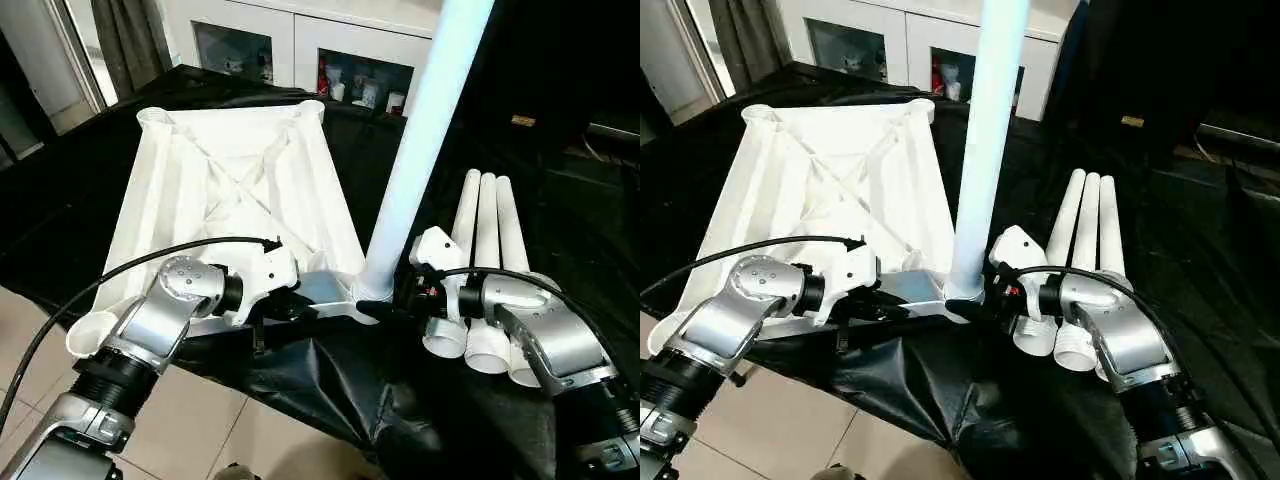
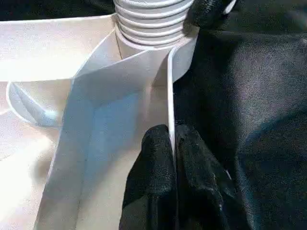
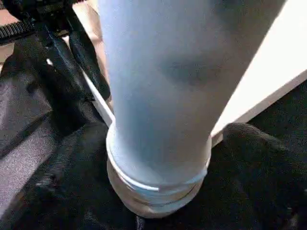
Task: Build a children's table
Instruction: Insert table leg to table base, then rotate leg to tighten
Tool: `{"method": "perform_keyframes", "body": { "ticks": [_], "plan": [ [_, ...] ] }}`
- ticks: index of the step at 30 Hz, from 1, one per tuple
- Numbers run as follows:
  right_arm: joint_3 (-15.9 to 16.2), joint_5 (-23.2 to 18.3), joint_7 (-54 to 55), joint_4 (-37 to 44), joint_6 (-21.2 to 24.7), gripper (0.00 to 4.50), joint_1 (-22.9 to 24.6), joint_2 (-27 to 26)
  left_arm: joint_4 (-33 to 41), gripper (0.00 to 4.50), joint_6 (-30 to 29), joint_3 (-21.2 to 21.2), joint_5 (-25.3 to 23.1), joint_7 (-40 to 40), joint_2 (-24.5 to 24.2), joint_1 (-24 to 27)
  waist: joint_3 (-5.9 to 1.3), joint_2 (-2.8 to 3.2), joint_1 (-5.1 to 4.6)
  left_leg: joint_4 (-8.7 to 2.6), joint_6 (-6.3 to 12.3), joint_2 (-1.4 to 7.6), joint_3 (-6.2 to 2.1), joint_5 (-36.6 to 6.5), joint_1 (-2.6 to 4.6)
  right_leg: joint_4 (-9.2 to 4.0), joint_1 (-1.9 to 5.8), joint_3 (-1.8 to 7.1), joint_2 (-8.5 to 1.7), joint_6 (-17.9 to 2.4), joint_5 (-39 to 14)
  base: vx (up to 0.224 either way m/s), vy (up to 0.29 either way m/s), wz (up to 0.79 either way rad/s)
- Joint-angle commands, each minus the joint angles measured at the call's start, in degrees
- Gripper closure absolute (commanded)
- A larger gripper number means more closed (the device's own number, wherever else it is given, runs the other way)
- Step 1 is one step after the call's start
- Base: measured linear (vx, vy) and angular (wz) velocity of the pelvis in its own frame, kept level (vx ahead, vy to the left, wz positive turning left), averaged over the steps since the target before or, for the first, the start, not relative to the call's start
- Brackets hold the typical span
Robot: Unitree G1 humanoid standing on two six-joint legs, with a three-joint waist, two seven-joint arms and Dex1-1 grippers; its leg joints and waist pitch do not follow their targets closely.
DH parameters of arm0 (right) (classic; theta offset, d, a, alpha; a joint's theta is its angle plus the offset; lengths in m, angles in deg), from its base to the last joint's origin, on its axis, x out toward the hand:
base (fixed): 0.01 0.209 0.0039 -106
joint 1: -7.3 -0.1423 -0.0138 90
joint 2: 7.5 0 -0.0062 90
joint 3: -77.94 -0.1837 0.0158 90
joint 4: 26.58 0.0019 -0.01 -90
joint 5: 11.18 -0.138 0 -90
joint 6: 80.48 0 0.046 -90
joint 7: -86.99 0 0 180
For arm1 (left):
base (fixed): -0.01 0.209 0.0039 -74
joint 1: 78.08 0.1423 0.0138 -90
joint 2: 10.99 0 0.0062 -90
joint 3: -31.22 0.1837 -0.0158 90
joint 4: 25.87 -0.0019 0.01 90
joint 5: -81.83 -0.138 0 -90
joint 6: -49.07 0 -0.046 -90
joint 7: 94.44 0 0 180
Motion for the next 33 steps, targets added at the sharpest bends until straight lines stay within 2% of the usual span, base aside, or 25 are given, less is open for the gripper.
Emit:
{"method": "perform_keyframes", "body": {
  "ticks": [1,6,11,17,19,20,21,22,23,24,25,26,27,28,29,33],
  "plan": [
    [-0.04,0.11,0.19,-0.67,-0.66,0.49,-0.26,-0.06,2.15,4.50,1.08,-0.14,1.11,0.33,0.55,-0.68,-4.60,-0.07,-0.04,-2.80,3.80,0.89,0.18,-3.88,-0.24,-3.11,4.44,3.21,-3.31,-11.76,-2.10,0.000,0.000,0.00],
    [0.21,0.14,-0.28,-0.90,-1.00,0.96,-0.04,-0.16,1.45,4.50,0.94,0.48,0.54,0.25,0.36,-1.00,-4.51,0.01,-0.02,-2.78,3.59,0.91,0.13,-4.36,-0.31,-3.11,4.42,3.22,-3.29,-11.80,-2.44,0.000,0.000,0.00],
    [0.64,0.39,-0.23,-1.34,-1.40,1.48,-0.02,-0.57,0.80,4.50,0.98,0.48,0.29,0.31,0.35,-1.44,-4.34,-0.01,-0.03,-2.84,2.64,0.93,0.09,-6.73,-0.22,-3.53,4.28,3.22,-3.38,-10.67,-7.00,0.000,0.000,0.00],
    [0.15,0.46,1.59,-2.53,-1.76,1.71,0.29,-1.86,0.24,4.50,0.58,0.14,0.25,-0.19,0.60,-1.69,-4.41,0.00,-0.06,-2.79,2.47,0.89,0.03,-6.32,-0.32,-3.45,4.23,3.18,-3.35,-10.48,-6.66,0.000,0.000,0.00],
    [-1.70,0.42,6.67,-5.14,-1.25,1.74,-0.07,-4.71,-1.32,4.50,-1.69,-0.48,-0.51,-2.69,1.36,-2.46,-4.42,0.06,-0.26,-2.75,2.01,0.73,0.10,-6.25,-0.34,-3.51,4.13,3.18,-3.34,-10.58,-7.14,0.000,0.000,0.00],
    [-2.90,0.46,10.26,-7.15,-0.89,1.74,-0.43,-6.66,-2.73,4.50,-3.21,-1.05,-1.10,-5.21,2.30,-3.24,-4.45,-0.17,-0.40,-2.76,1.77,0.73,0.10,-6.07,-0.36,-3.49,4.19,3.18,-3.31,-10.50,-7.26,0.000,0.000,0.00],
    [-3.78,0.50,12.99,-8.68,-0.63,1.75,-0.71,-8.13,-3.86,4.50,-4.29,-1.50,-1.55,-7.21,3.06,-3.85,-4.46,-0.06,-0.41,-2.77,1.53,0.73,0.09,-6.03,-0.29,-3.44,4.12,3.18,-3.42,-10.61,-7.45,0.000,0.000,0.00],
    [-5.63,0.67,19.04,-11.95,-0.37,1.75,-1.62,-11.20,-6.61,4.50,-5.66,-2.29,-2.76,-11.87,4.81,-5.33,-4.31,0.02,-0.61,-2.85,0.98,0.65,0.07,-6.80,-0.20,-3.77,3.98,3.12,-3.37,-10.19,-9.51,0.000,0.000,0.00],
    [-5.63,0.67,19.04,-11.95,-0.37,1.75,-1.62,-11.20,-6.61,4.50,-5.66,-2.29,-2.76,-11.87,4.81,-5.33,-4.27,-0.01,-0.79,-2.89,0.37,0.60,-0.01,-7.44,-0.23,-3.98,4.07,3.03,-3.41,-9.63,-11.66,0.000,0.000,0.00],
    [-7.32,0.41,23.66,-14.42,-0.12,1.75,-2.60,-13.45,-8.48,4.50,-6.68,-2.72,-3.63,-15.21,6.09,-6.36,-4.38,0.00,-0.83,-2.89,0.11,0.64,-0.05,-7.32,-0.19,-3.94,4.14,3.06,-3.47,-9.38,-12.06,0.000,0.000,0.00],
    [-9.93,0.17,32.03,-19.51,-0.34,1.75,-4.77,-17.38,-11.85,4.50,-9.10,-3.71,-4.59,-21.29,8.89,-8.23,-4.31,0.27,-0.93,-2.88,-0.04,0.66,-0.07,-7.54,-0.17,-4.07,3.98,3.12,-3.54,-9.24,-12.42,0.000,0.000,0.00],
    [-9.93,0.17,32.03,-19.51,-0.34,1.76,-4.77,-17.38,-11.85,4.50,-9.10,-3.71,-4.59,-21.29,8.89,-8.23,-4.13,0.25,-1.23,-2.94,-0.22,0.61,0.07,-8.17,-0.20,-4.22,3.76,3.13,-3.47,-9.19,-13.29,0.000,0.000,0.00],
    [-11.05,0.34,38.51,-24.67,-1.71,1.76,-7.31,-20.79,-14.44,4.50,-11.38,-4.50,-4.73,-26.06,12.06,-9.82,-4.39,0.28,-1.31,-2.92,-0.93,0.48,-0.10,-8.44,-0.16,-4.34,4.06,3.02,-3.54,-8.54,-15.08,0.000,0.000,0.00],
    [-11.72,0.15,41.88,-27.57,-2.53,1.76,-8.85,-22.81,-15.92,4.50,-12.22,-4.91,-4.73,-28.68,13.91,-10.69,-4.27,0.31,-1.41,-2.92,-1.07,0.45,-0.01,-8.78,-0.16,-4.52,3.84,3.05,-3.61,-8.49,-15.71,0.000,0.000,0.00],
    [-12.46,0.04,45.71,-31.52,-4.33,1.76,-11.21,-25.64,-17.66,4.50,-12.82,-4.88,-4.82,-31.32,16.40,-11.74,-4.38,0.34,-1.39,-2.90,-1.37,0.39,-0.07,-9.78,0.14,-4.75,3.74,2.97,-3.58,-8.13,-17.39,0.000,0.000,0.00],
    [-12.61,0.48,46.91,-34.99,-6.47,1.76,-13.64,-28.08,-18.94,4.50,-12.80,-4.00,-5.35,-32.47,18.42,-12.40,-4.42,0.22,-1.15,-2.93,-0.34,0.45,-0.06,-9.89,-0.04,-4.64,3.79,3.02,-3.54,-7.90,-14.91,0.000,0.000,0.00]
  ]
}}
